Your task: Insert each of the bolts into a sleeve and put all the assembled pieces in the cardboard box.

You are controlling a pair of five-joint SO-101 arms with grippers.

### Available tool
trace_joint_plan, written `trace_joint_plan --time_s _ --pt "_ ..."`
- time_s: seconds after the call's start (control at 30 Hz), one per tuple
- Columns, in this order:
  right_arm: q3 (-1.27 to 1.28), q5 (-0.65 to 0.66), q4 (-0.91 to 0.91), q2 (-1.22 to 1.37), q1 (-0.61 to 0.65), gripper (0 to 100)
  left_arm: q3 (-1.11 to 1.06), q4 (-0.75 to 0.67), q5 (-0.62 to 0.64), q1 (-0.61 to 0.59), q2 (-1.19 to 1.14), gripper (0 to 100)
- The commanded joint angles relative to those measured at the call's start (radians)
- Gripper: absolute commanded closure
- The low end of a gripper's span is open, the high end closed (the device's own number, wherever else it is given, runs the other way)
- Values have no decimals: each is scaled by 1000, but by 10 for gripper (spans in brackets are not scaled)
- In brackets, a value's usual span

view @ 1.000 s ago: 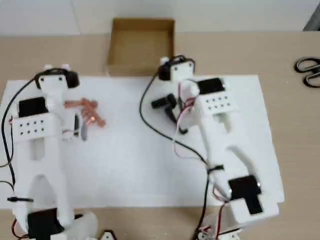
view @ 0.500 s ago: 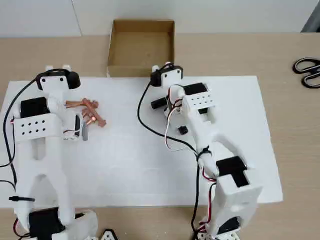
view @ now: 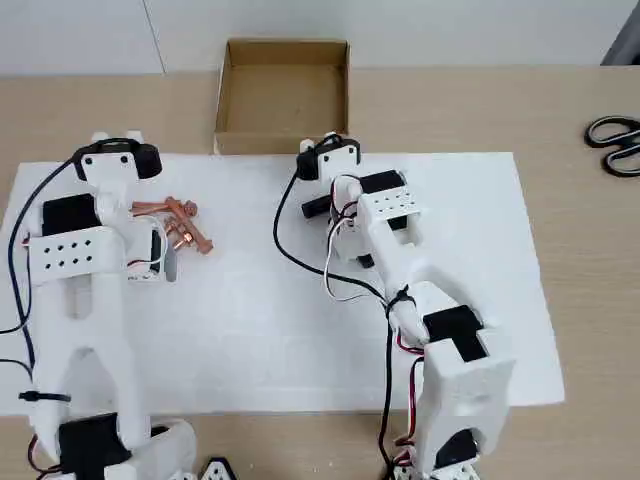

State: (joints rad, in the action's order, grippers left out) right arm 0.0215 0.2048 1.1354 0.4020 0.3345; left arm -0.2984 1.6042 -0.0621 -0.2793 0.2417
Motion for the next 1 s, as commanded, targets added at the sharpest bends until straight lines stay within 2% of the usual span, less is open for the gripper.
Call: trace_joint_plan --time_s 0.0,0.07,0.2,0.47,0.63,0.8,0.97 --pt "5 0 -5 30 12 947 -2 -15 -6 0 0 840" --pt "5 0 -4 33 8 998 -2 -15 -6 0 0 840" --pt "-34 3 50 28 -25 985 -2 -15 -6 0 0 840" --pt "-347 6 380 35 -130 985 -2 -14 -6 3 0 840" --pt "-350 0 387 68 -119 976 -1 -14 -6 6 0 840" --pt "-351 -2 387 170 -110 887 -1 -14 -6 6 2 840" --pt "-356 -5 387 222 -108 874 -2 -11 -6 6 3 840"
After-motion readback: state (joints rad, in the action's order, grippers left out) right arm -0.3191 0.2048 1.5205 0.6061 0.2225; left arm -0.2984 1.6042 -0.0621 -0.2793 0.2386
